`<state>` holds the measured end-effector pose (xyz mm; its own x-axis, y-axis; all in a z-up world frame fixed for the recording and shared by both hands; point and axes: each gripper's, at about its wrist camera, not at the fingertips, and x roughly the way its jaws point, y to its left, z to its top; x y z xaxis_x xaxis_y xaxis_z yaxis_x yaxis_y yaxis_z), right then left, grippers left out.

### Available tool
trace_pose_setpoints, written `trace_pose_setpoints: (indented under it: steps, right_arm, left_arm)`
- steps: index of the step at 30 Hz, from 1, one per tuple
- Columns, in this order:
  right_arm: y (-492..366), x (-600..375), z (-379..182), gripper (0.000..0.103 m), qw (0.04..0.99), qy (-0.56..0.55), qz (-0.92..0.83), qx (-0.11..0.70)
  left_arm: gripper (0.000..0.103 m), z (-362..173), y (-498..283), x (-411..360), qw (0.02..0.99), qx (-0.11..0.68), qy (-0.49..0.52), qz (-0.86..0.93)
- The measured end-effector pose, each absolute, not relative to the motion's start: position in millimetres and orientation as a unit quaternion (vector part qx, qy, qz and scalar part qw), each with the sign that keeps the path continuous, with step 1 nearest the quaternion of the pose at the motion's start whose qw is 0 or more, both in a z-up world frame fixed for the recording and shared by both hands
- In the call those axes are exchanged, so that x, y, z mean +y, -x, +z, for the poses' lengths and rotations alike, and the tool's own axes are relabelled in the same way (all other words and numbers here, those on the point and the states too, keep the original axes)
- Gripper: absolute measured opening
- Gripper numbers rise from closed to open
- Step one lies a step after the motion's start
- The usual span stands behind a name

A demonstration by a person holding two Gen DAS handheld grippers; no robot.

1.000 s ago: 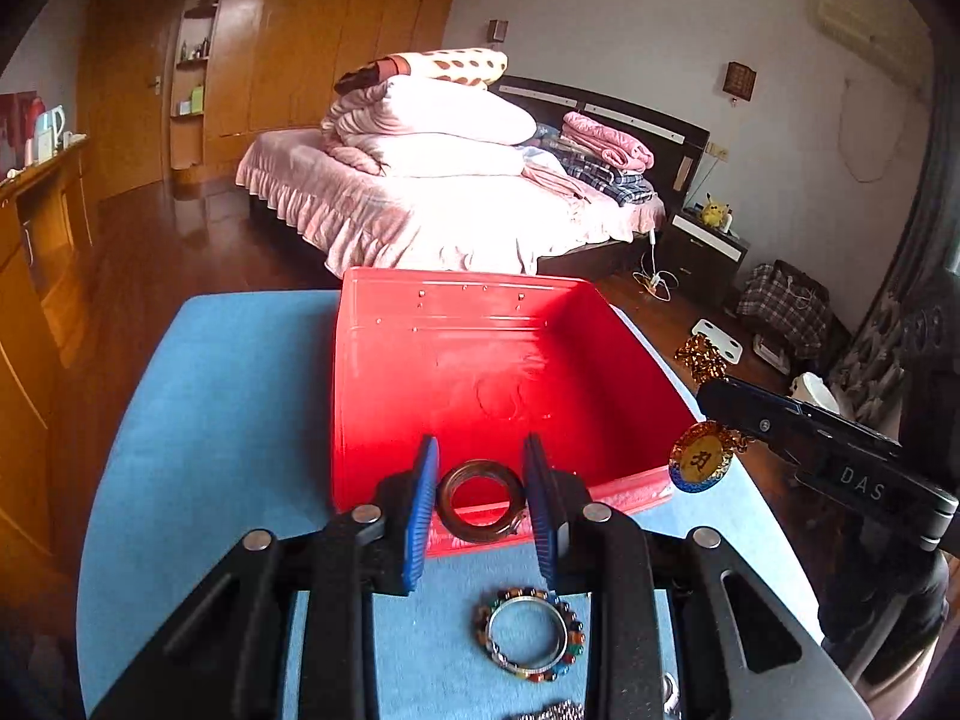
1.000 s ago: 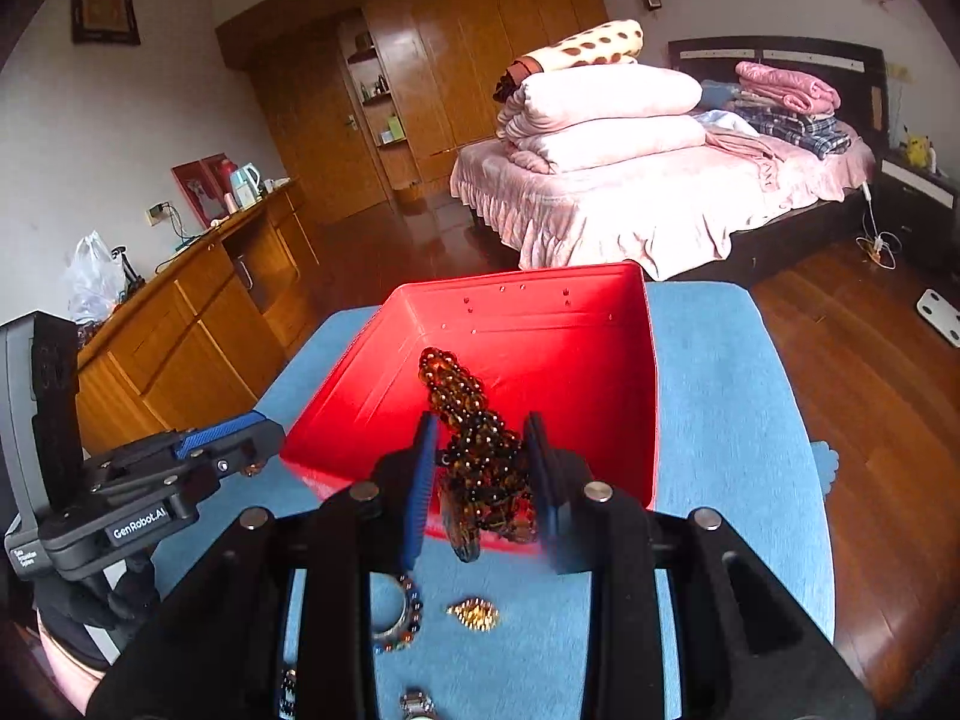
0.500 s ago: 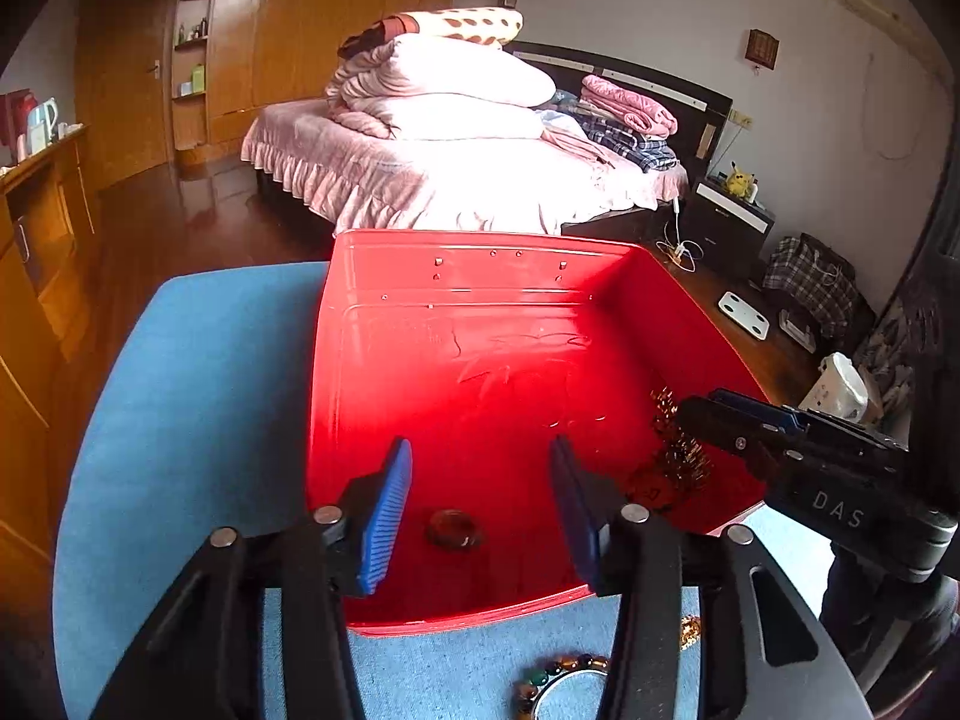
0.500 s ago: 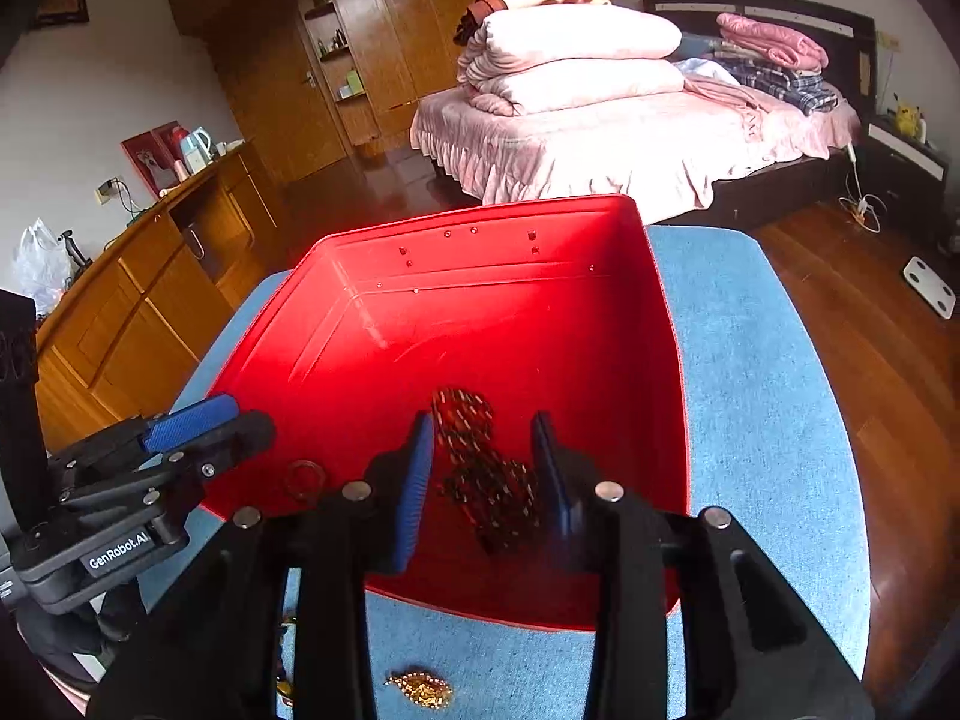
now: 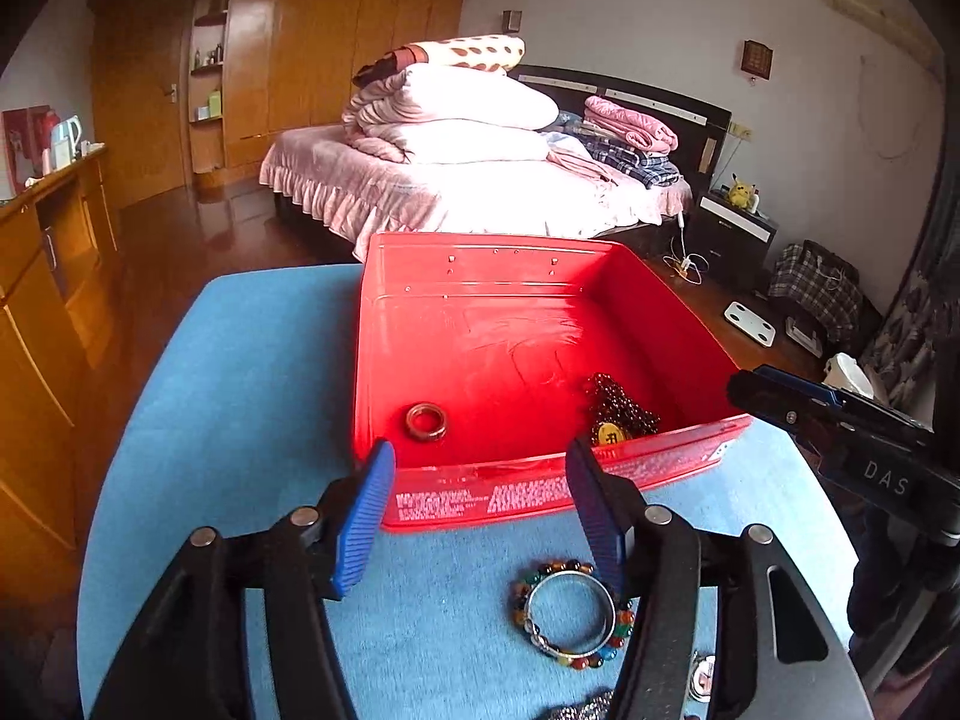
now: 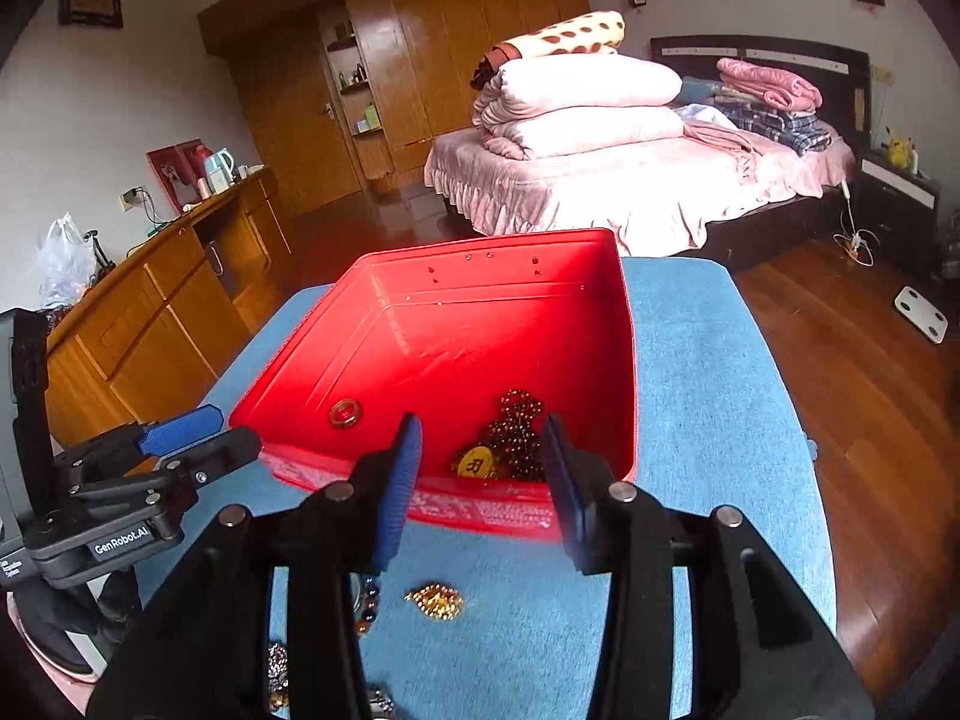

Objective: Organize jewelry
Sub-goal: 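Withdraw both tools from the tin back toward the jewelry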

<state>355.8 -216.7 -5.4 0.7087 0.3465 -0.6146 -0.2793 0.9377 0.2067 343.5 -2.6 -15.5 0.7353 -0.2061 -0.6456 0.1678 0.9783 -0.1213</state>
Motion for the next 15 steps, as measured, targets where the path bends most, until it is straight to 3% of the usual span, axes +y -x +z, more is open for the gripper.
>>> trace_pose_setpoints:
  steps: [15]
  right_arm:
    - [-302.4,-208.4,-27.8,0.041,0.914,-0.027,0.181,0.361]
  left_arm:
    - [0.059,-45.9,-296.0,3.7,0.924,0.370,0.037,-0.090]
